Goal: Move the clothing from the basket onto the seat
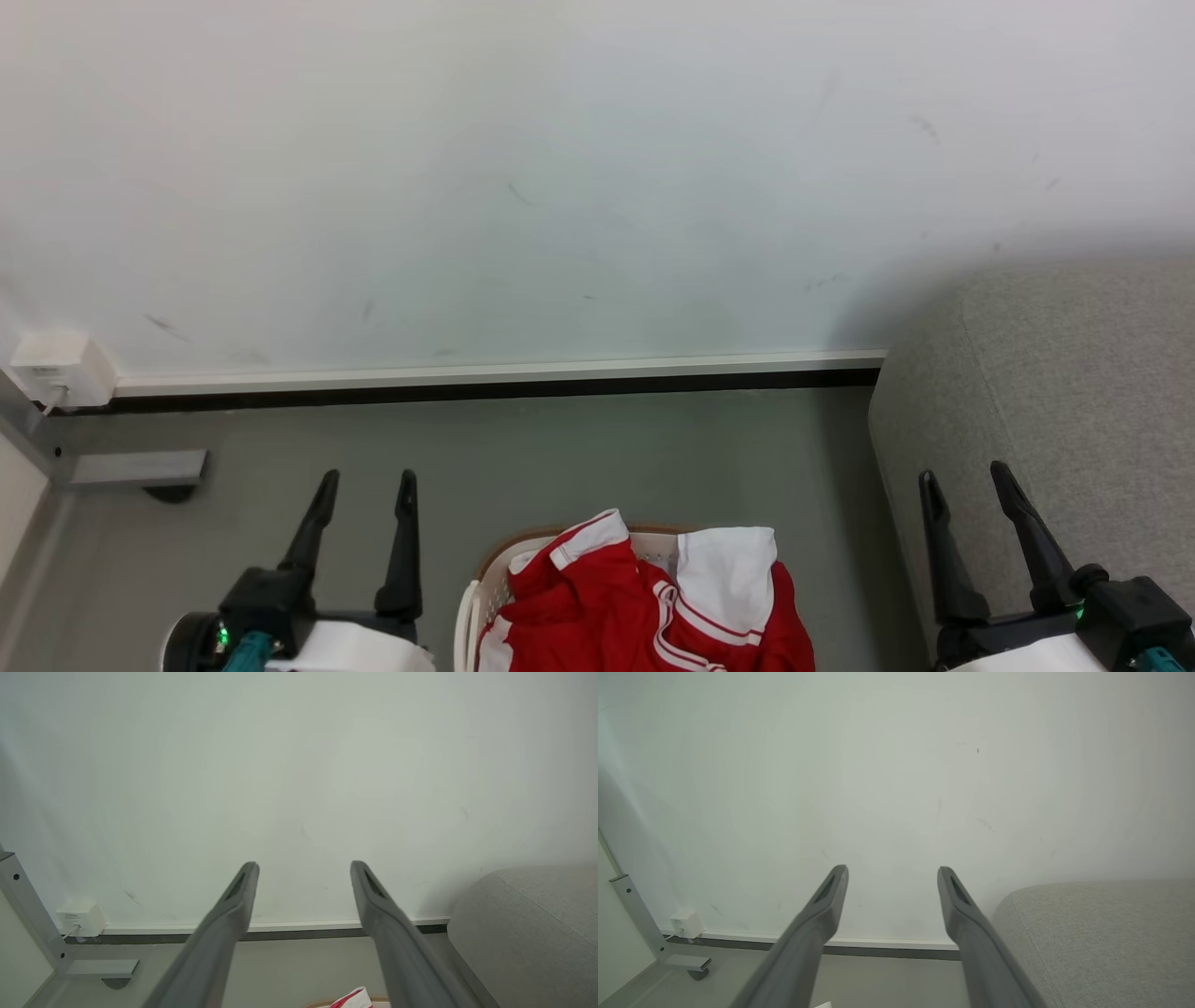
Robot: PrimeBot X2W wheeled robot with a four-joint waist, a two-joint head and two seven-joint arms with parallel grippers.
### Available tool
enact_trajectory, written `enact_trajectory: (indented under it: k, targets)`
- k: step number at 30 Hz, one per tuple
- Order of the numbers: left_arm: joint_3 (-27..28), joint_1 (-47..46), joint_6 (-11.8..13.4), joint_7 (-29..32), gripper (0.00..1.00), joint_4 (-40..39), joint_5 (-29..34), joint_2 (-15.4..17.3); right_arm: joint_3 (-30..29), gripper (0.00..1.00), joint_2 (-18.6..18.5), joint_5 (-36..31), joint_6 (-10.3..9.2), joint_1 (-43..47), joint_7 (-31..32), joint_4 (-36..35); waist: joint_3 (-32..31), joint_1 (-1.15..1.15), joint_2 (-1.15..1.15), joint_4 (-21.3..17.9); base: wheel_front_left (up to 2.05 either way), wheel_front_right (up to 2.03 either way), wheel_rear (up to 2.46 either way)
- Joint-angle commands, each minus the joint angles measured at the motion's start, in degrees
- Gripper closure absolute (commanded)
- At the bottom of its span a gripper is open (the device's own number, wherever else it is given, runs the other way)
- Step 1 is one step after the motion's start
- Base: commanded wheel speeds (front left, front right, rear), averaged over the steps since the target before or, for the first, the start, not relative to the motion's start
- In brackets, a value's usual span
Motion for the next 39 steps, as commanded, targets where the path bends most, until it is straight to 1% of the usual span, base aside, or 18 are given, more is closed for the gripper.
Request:
enact_trajectory:
  k: [1,9,23,39]
  targets:
    - [0.06,-0.18,0.07,-0.3,0.0,-0.2,1.61,0.04,0.08,0.0,-0.02,-1.12,-0.09,0.22,-0.28,-0.36,-0.01,0.0,0.0,0.02,0.0,0.0,0.0]
    - [0.34,-0.33,-0.12,-1.12,0.0,-0.66,4.69,-0.16,0.35,0.0,0.19,-3.44,-0.1,0.1,-1.21,-0.72,0.08,0.0,0.0,-0.03,0.0,0.0,0.0]
    - [1.34,-0.53,-0.97,-1.03,0.0,-0.43,4.24,-0.42,0.16,0.0,0.34,-2.55,-0.1,-0.05,-1.09,-0.6,0.12,0.0,0.0,-0.16,0.0,0.0,0.0]
    - [0.73,0.24,-0.15,-1.03,0.0,-1.26,3.89,-0.56,0.23,0.0,0.29,-2.42,-0.1,-0.31,-1.09,-0.4,0.18,0.0,0.0,-0.37,0.0,0.0,0.0]
